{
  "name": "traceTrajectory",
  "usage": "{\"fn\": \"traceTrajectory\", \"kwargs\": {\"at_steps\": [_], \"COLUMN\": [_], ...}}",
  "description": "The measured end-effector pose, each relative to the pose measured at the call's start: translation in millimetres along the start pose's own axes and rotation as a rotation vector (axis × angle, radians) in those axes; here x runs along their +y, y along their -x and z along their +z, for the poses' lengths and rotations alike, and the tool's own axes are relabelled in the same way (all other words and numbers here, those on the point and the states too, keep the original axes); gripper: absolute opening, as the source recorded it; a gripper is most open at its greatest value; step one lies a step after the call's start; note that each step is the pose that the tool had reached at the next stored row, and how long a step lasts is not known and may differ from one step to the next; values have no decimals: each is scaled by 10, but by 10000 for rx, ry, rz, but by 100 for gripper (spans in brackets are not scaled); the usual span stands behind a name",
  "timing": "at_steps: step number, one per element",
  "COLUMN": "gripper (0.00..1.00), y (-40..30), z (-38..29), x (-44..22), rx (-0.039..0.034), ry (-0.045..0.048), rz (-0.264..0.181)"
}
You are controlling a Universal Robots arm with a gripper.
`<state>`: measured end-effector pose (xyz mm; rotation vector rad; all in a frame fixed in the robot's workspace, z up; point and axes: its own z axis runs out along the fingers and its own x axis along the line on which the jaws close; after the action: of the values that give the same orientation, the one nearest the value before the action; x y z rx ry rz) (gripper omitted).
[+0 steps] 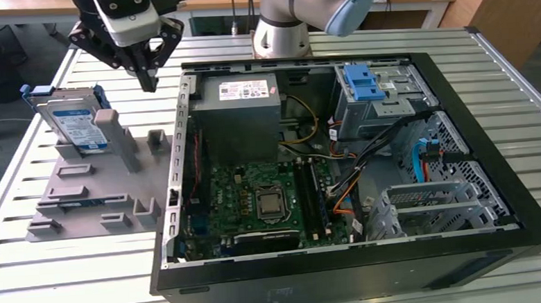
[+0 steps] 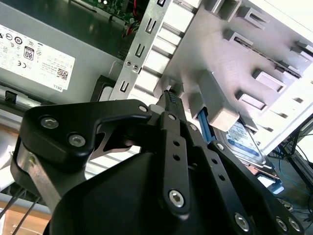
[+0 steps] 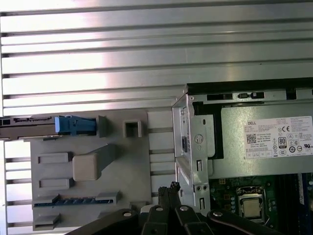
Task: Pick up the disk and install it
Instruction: 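Reach for the disk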
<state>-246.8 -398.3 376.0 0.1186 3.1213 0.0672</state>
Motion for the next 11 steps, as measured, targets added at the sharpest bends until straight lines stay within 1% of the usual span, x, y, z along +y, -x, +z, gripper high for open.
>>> {"fn": "traceTrajectory", "kwargs": {"at_steps": [11], "gripper": [11], "y": [-27], "z": [15], "x": [-2], "rx": [9], "ry": [1], "rz": [1]}}
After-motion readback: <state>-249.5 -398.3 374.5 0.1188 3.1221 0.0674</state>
